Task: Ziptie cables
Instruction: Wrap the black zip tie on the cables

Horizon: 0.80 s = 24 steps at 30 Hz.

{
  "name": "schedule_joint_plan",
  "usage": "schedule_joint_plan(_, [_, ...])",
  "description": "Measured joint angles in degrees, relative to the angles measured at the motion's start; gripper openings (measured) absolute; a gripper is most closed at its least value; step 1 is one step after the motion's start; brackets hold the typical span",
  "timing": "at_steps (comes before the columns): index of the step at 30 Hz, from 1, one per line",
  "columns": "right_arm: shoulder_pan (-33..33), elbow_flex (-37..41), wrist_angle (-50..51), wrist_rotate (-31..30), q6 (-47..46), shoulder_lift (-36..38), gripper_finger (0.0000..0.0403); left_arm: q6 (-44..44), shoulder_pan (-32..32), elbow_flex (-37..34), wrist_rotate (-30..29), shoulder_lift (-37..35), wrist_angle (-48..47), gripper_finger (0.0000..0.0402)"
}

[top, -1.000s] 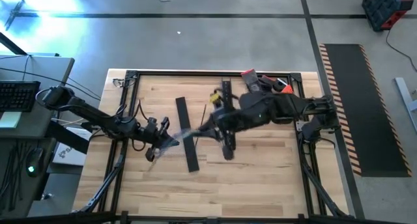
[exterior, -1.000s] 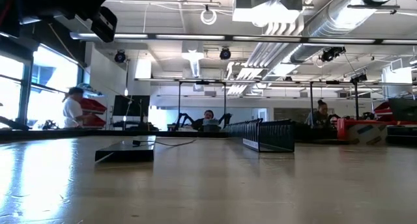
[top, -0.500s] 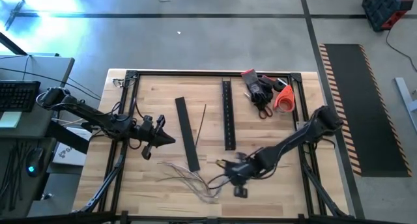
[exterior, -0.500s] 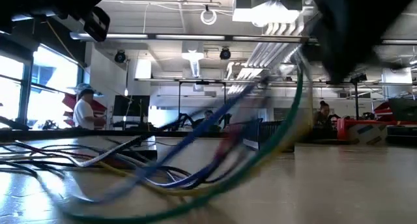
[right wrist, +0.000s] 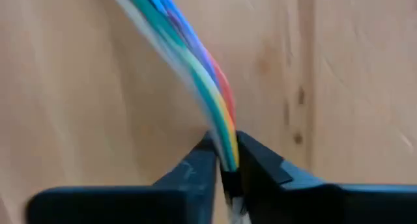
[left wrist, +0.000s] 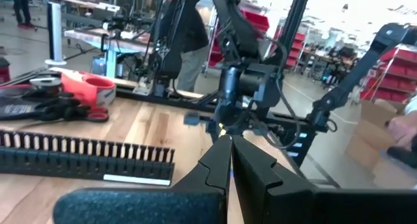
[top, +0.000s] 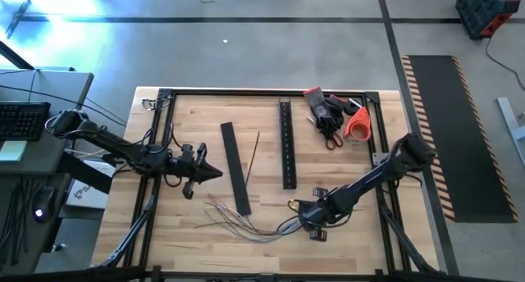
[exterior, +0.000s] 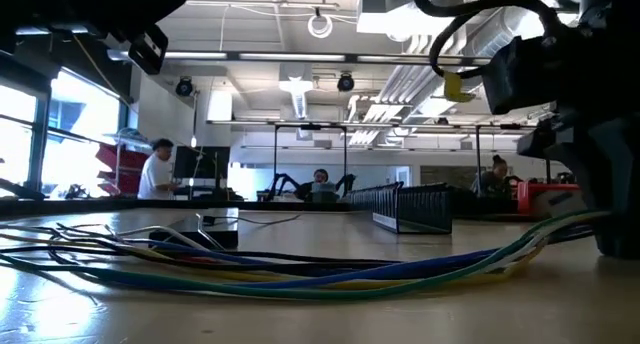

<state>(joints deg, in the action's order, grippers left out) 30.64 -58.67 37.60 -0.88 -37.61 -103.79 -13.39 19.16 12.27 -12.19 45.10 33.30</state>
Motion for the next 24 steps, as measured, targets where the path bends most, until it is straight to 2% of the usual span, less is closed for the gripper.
schedule_joint_plan(4, [-2.63, -5.92, 12.78, -4.85, 6.68, -0.06, 0.0132, 0.02, 0.00, 0.00, -1.37, 0.00, -1.42, 0.0000])
schedule_joint_plan(8, [-7.92, -10.62, 15.70, -11.65, 13.87, 0.11, 0.0202, 0.72, 0.00, 0.00, -2.19, -0.02, -1.30, 0.0000])
schedule_joint_plan(13, [-17.07, -13.55, 13.67, -12.50, 16.12, 1.74, 0.0267, 1.46, 0.13, 0.00, -0.21, 0.80, -2.22, 0.0000])
schedule_joint_plan(15, [-19.77, -12.67, 9.75, -13.63, 16.02, 3.07, 0.0281, 1.39, 0.21, 0.01, -0.17, 1.46, -2.05, 0.0000])
schedule_joint_plan(20, [-25.25, -5.76, -1.09, -22.38, 10.53, 5.08, 0.0285, 0.37, 0.46, 0.02, -2.05, 3.41, -2.06, 0.0000])
schedule_joint_plan(24, [-29.31, 0.84, -12.46, -22.12, 7.89, 3.56, 0.0275, -1.56, 0.46, 0.02, -3.81, 4.50, -2.07, 0.0000])
